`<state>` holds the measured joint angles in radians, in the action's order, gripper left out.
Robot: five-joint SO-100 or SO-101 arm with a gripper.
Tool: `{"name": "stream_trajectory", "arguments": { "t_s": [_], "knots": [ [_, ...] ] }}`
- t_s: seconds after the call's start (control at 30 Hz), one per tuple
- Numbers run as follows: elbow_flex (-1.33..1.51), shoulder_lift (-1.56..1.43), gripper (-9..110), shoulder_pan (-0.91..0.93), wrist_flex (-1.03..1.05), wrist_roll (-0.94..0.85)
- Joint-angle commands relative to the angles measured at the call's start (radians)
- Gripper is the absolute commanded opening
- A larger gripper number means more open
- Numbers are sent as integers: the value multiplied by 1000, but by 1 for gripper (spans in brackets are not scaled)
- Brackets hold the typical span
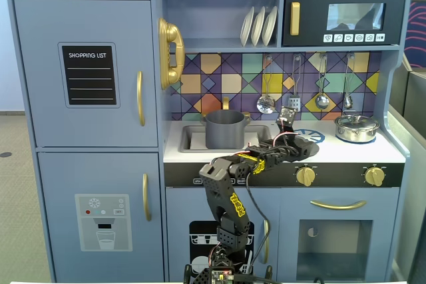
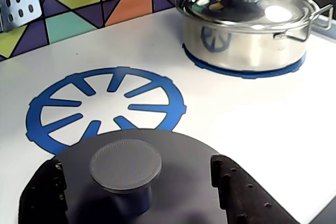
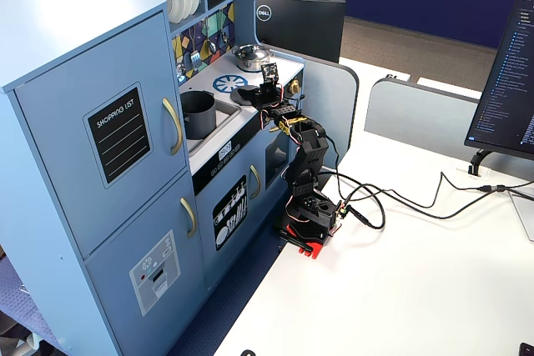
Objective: Pick up the lid from the counter and put it on the gray recipient
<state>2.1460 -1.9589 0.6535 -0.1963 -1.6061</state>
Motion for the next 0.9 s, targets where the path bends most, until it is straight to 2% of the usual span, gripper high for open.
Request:
{"name": "stream_trajectory", "arguments": {
  "t_s": [0.0,0.53,0.67,0.87],
  "knots": [
    [-91,17,26,-34,-43,9],
    [-224,233,22,-57,-101,6],
    [-232,258,2,-67,-101,-23],
    [-216,253,0,-75,-114,18]
  ]
}}
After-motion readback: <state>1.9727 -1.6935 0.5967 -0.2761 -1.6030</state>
